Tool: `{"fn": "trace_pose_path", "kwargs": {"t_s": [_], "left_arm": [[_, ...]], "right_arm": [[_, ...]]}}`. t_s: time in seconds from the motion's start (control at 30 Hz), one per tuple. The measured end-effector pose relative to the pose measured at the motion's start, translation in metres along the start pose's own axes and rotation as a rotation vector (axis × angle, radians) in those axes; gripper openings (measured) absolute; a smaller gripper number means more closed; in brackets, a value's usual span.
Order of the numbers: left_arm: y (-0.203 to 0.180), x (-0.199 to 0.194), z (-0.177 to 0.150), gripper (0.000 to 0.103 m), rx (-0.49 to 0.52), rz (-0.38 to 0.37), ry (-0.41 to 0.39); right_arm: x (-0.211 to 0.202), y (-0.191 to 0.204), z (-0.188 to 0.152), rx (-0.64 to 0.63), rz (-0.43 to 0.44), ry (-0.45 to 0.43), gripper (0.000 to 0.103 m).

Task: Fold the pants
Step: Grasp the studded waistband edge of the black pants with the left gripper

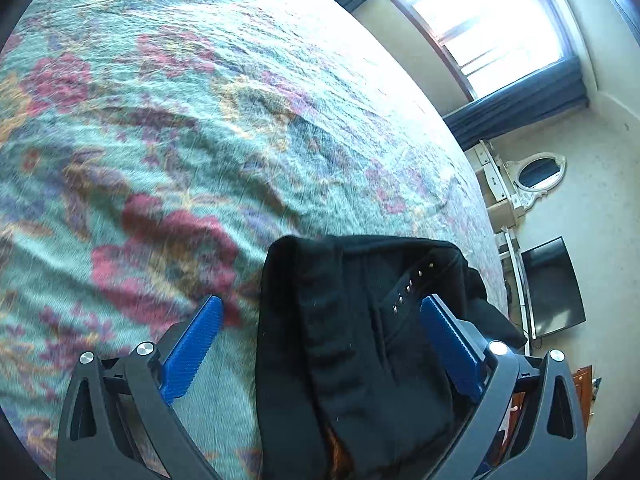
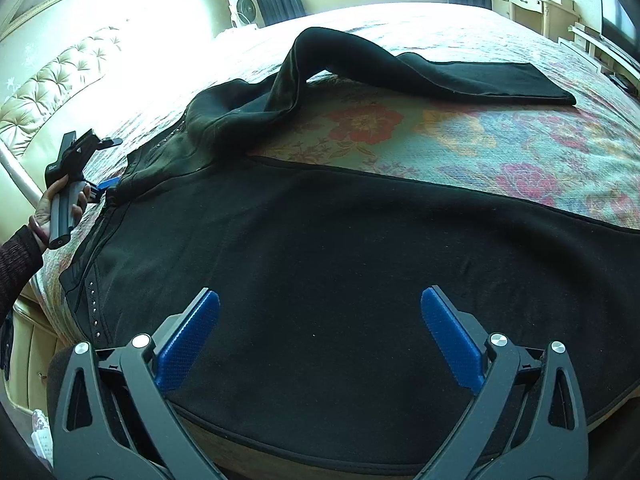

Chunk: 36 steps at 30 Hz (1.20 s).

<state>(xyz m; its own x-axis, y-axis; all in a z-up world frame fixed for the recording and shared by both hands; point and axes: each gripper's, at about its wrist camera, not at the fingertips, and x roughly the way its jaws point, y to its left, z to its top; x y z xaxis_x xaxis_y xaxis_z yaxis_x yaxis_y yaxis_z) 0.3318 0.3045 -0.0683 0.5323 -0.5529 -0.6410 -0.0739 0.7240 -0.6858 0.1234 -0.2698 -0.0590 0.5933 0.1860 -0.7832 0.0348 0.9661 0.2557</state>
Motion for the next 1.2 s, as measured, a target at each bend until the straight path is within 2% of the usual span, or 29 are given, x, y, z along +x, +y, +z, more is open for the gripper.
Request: {"fn": "trace_pose_path", "kwargs": {"t_s": [0.17,0.23,0.27,0.3,0.33,0.37,0.5,0.6,0.63,0.77,0.8,0.83,0.9,0.97,1.0,1.13,1.2], "left_arm": [[-0.014,0.017,0.006,0.097,0.026,-0.092,0.029],[-0.015,0.021,0.004,0.095,0.027,-0.091,0.021],[-0.015,0.022,0.003,0.078,0.031,-0.077,0.014],[-0.012,0.026,0.004,0.042,0.026,-0.045,0.015],[-0.003,0.032,0.005,0.029,0.011,0.000,0.022],[0.005,0.036,0.004,0.022,-0.002,0.002,0.026],[0.009,0.040,0.005,0.014,0.032,0.008,0.025],[0.001,0.044,0.003,0.012,0.084,0.059,0.037],[-0.003,0.046,0.003,0.012,0.107,0.084,0.041],[-0.014,0.055,0.003,0.012,0.164,0.155,0.046],[-0.015,0.056,0.003,0.012,0.167,0.162,0.044],[-0.016,0.057,0.003,0.012,0.164,0.165,0.041],[-0.014,0.054,0.005,0.012,0.151,0.157,0.038],[-0.008,0.050,0.007,0.012,0.126,0.138,0.033],[-0.004,0.046,0.006,0.012,0.113,0.128,0.031],[-0.003,0.047,0.006,0.013,0.113,0.119,0.033],[-0.004,0.048,0.006,0.013,0.117,0.129,0.039]], "right_arm": [[0.016,0.005,0.005,0.007,0.035,0.044,0.101],[0.021,0.007,0.007,0.007,0.053,0.058,0.101],[0.023,0.008,0.009,0.005,0.064,0.061,0.101],[0.024,0.009,0.010,0.001,0.076,0.064,0.101],[0.025,0.011,0.013,-0.005,0.095,0.071,0.101],[0.028,0.012,0.016,-0.014,0.118,0.084,0.101],[0.036,0.018,0.049,-0.063,0.225,0.141,0.101],[0.036,0.018,0.103,-0.120,0.318,0.095,0.101],[0.037,0.020,0.126,-0.160,0.324,0.065,0.101],[0.055,0.030,0.228,-0.362,0.240,-0.078,0.101],[0.070,0.033,0.253,-0.422,0.223,-0.075,0.101],[0.089,0.035,0.275,-0.470,0.207,-0.033,0.101],[0.133,0.035,0.308,-0.533,0.116,0.037,0.101],[0.176,0.031,0.329,-0.564,0.075,0.135,0.101],[0.192,0.029,0.337,-0.568,0.041,0.143,0.101],[0.238,0.023,0.345,-0.564,0.052,0.245,0.101],[0.258,0.024,0.343,-0.565,0.086,0.327,0.100]]}}
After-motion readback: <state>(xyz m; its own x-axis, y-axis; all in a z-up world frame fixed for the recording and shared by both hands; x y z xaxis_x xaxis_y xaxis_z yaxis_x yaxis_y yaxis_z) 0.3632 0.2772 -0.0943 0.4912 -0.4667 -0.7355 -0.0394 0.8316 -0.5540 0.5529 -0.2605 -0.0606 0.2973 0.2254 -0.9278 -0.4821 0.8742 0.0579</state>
